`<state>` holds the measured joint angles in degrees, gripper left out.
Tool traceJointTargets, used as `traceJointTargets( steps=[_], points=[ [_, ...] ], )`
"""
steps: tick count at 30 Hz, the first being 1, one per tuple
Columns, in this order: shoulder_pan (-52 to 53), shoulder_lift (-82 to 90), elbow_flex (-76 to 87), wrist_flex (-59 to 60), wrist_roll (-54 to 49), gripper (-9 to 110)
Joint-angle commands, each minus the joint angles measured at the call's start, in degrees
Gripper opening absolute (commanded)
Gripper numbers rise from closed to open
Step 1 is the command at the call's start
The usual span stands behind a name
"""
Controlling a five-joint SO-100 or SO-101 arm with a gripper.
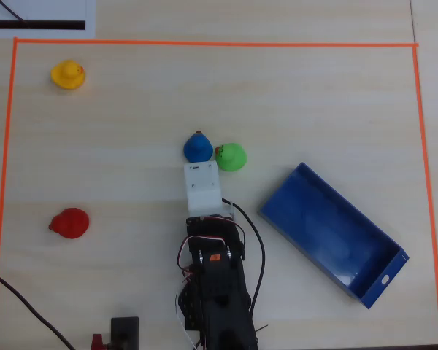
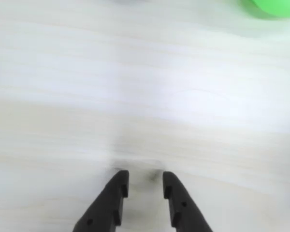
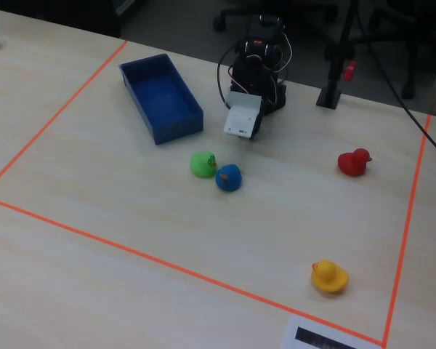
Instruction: Grasp red duck and put it into box.
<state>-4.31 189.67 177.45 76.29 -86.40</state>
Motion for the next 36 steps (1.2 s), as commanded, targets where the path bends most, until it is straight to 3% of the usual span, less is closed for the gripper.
traceJointTargets(
  steps=[1,19,25,31,36],
  points=[
    [0.53,0.0,0.09,0.7,0.26,7],
    [0.53,0.0,0.09,0.7,0.18,1],
    [-1.58,-2.64,-1.23,-7.38,-0.18,13],
    [-14.24,-19.6,-13.8,-19.25,4.13,20],
    [-34.19,-28.65,-28.56,-14.77,14.85,19]
  ],
)
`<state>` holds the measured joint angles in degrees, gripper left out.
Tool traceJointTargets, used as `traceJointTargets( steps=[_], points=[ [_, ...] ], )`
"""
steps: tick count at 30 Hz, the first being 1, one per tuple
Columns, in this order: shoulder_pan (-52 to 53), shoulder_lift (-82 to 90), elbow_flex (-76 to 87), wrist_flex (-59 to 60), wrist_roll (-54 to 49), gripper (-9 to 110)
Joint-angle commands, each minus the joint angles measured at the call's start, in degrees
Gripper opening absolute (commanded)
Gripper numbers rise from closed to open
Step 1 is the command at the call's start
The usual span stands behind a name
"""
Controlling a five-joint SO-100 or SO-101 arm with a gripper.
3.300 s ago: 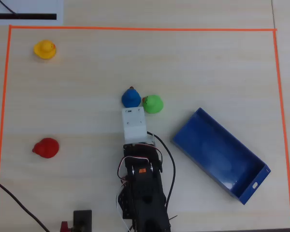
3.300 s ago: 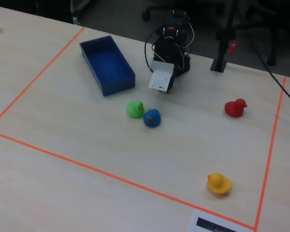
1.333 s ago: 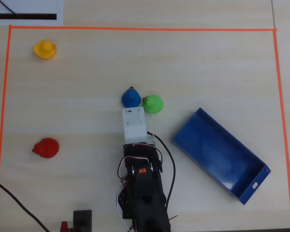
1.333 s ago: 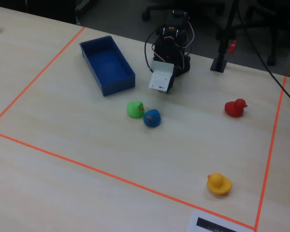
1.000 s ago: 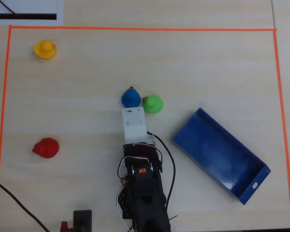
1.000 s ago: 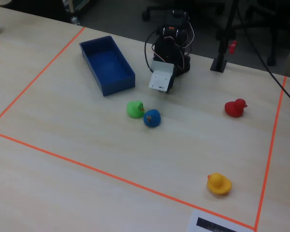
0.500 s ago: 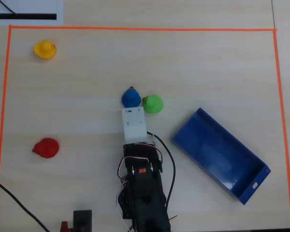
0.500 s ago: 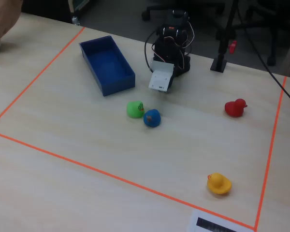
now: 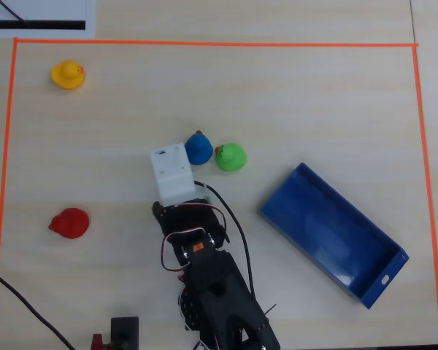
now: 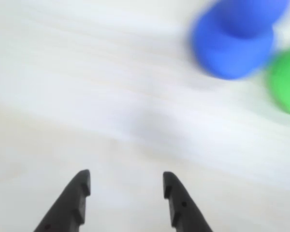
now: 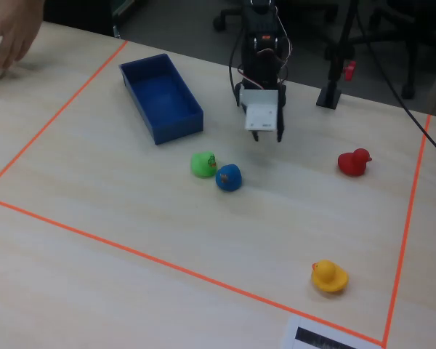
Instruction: Grasp red duck and put it into box.
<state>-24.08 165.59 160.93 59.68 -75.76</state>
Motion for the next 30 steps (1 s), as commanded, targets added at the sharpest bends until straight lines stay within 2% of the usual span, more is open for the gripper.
traceJointTargets(
  steps=[1,6,11,22,30],
  points=[
    [-18.19,-7.03,-14.85,2.64,6.15,18],
    [-31.11,-24.52,-29.0,4.31,16.17,18],
    [-37.35,-37.53,-36.04,1.85,21.45,20],
    [-38.06,-52.38,-37.44,-11.07,23.03,22],
    [-39.55,-63.11,-48.25,-8.96,25.75,23]
  ],
)
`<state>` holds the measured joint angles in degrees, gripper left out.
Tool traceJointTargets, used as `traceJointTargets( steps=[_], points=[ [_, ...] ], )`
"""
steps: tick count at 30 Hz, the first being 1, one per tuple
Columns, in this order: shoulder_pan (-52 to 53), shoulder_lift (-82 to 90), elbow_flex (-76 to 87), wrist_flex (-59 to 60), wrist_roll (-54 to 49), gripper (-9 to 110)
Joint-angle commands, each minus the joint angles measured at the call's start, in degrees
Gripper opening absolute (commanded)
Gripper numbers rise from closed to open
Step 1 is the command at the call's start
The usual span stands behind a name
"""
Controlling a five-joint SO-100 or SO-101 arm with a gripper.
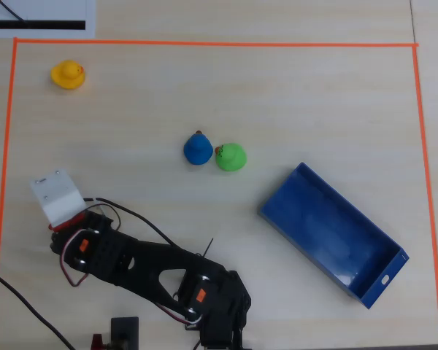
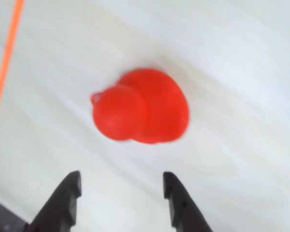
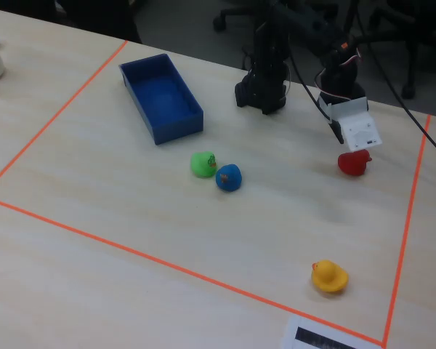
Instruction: Grasp red duck and put it into box.
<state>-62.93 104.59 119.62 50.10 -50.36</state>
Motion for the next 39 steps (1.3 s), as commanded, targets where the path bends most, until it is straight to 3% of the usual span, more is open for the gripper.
traceJointTargets(
  steps=[1,11,39],
  points=[
    [-0.88,-3.25,-8.44,0.88,0.35,23],
    [0.62,-12.13,-16.61,2.64,0.26,23],
    [2.81,-18.02,-18.37,1.41,3.08,24]
  ],
)
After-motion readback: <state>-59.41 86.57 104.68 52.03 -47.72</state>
